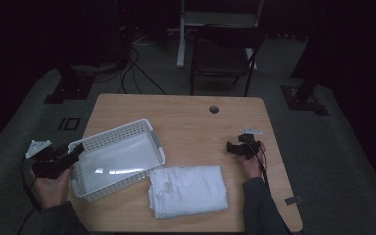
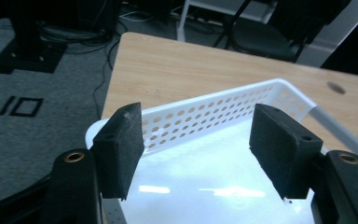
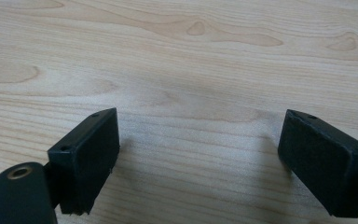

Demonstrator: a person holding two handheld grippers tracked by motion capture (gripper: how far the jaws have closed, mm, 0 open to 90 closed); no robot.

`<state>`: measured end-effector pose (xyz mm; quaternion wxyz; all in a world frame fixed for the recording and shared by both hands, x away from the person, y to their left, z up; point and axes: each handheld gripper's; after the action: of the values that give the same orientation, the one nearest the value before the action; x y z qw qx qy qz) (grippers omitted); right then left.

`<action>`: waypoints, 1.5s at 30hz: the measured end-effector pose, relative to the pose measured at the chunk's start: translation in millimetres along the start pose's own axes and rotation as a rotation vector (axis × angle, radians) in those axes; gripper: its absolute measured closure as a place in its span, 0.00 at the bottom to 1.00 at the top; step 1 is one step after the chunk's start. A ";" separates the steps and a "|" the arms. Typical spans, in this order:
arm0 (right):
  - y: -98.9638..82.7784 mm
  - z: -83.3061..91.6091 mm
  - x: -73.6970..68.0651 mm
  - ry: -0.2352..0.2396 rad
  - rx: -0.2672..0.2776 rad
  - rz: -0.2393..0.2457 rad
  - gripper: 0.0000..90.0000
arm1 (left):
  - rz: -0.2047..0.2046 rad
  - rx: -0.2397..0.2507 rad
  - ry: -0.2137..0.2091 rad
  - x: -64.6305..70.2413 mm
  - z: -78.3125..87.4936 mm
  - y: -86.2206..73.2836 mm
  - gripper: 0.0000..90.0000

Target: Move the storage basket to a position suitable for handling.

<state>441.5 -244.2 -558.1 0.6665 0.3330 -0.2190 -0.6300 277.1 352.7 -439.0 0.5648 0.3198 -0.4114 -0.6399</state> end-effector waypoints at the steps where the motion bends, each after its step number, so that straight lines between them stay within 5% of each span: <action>1: -0.6 0.5 -0.5 -0.003 0.001 -0.003 0.14 | -0.008 -0.001 0.016 1.7 -0.1 0.2 0.37; 8: -2.6 2.4 -0.8 -0.001 0.001 -0.003 0.14 | -0.021 0.012 0.022 4.2 2.3 -0.1 0.36; 14: -3.5 3.4 -0.8 0.002 -0.001 0.001 0.14 | -0.054 -0.053 -0.022 5.5 -2.9 -2.2 0.44; 16: -3.7 3.6 -0.8 0.002 0.000 0.000 0.14 | -0.068 -0.064 -0.008 7.3 -4.1 -2.4 0.46; 19: -5.7 5.8 -0.2 0.003 0.002 0.001 0.15 | -0.148 -0.155 0.093 17.3 -8.3 -3.3 0.50; 32: -6.7 7.1 0.9 0.010 0.001 0.008 0.16 | -0.123 -0.197 0.179 6.2 -3.5 -22.4 0.53; 39: -9.4 10.2 2.4 0.027 -0.002 0.024 0.17 | -0.089 -0.213 0.159 6.7 -2.8 -35.8 0.51; 45: -7.7 17.8 1.2 0.042 -0.015 0.013 0.37 | -0.058 -0.243 0.138 10.1 -1.7 -48.0 0.50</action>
<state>423.6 -248.2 -551.6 0.6775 0.3398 -0.2020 -0.6203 254.9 343.6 -481.8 0.6076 0.3040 -0.2819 -0.6775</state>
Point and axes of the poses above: each handheld gripper's, and its own axes: z roughly backward along the jaws, y roughly out of its top, x roughly to its right, and after that the axes turned 10 degrees about -z, right-handed
